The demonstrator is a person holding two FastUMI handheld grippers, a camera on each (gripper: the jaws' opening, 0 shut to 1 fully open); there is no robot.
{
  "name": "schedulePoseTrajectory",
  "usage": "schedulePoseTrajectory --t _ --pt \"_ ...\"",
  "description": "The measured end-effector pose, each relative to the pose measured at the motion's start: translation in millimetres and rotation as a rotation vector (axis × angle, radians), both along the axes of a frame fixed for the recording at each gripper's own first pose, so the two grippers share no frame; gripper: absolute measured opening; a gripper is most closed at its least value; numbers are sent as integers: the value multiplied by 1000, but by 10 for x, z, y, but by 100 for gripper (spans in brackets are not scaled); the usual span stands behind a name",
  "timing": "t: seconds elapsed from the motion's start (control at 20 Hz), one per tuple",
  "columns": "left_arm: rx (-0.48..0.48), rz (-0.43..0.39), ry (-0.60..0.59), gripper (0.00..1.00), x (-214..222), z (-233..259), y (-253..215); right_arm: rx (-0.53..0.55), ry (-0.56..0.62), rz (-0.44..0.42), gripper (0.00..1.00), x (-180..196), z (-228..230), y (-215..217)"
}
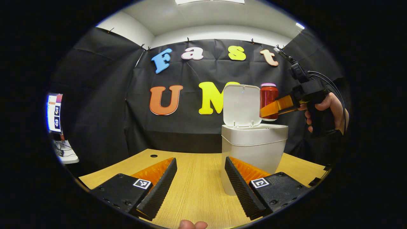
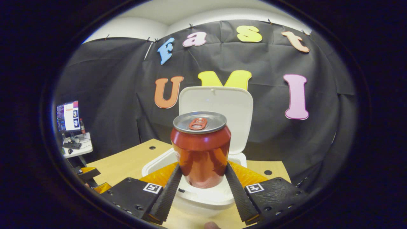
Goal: Press the lid of the desktop garbage bin to open it, pick up the crumpled paper on the desktop and throw it into the bin, then pick up the pop can on the desktop and drop it into the bin, and finally close the garbage bin lid.
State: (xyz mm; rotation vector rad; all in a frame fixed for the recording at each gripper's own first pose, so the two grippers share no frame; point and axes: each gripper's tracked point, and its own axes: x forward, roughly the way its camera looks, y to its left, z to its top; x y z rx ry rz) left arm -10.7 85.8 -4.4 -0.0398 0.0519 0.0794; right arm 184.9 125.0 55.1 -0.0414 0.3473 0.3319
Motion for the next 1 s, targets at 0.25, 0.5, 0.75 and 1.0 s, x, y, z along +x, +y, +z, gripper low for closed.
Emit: schedulePoseTrajectory --t 0.25,0.5,0.75,1.0 --pt "-7 -16 -1 98 1 -20 -23 -7 5 -23 81 111 -21 27" --pt "-4 -6 14 98 22 -75 22 -1 10 -28 82 136 -58 30" --pt "4 -2 9 98 19 -51 41 1 13 -40 82 146 -75 15" --pt "-3 -7 0 98 20 -39 39 2 -29 -40 82 87 85 34"
